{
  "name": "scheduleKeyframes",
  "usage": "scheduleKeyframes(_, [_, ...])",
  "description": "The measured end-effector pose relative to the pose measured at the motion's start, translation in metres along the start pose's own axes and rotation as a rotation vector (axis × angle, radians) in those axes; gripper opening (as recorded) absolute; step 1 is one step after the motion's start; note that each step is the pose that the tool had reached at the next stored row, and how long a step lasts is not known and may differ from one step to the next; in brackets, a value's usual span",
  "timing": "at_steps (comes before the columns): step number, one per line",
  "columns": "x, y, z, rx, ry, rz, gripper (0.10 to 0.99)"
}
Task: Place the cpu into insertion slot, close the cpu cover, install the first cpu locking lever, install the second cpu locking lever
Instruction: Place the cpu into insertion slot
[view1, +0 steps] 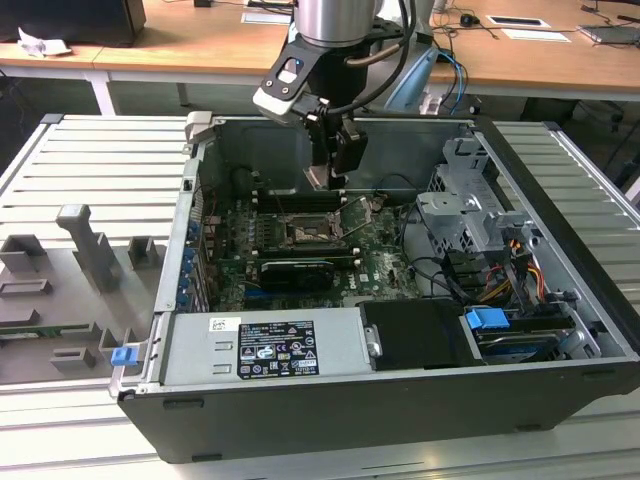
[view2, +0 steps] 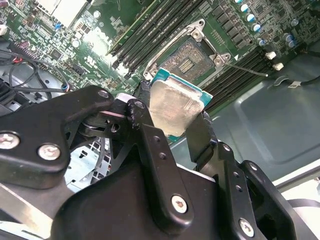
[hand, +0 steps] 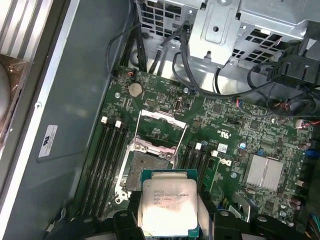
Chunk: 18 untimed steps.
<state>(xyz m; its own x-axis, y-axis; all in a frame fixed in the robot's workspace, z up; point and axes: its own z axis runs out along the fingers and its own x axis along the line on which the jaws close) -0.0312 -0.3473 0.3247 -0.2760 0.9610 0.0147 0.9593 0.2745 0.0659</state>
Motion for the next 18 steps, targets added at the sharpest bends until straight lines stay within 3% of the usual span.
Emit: scheduleKeyframes(18, [-0.0001,-0.0004,0.0056,0.0,-0.0006,0.008,0.529])
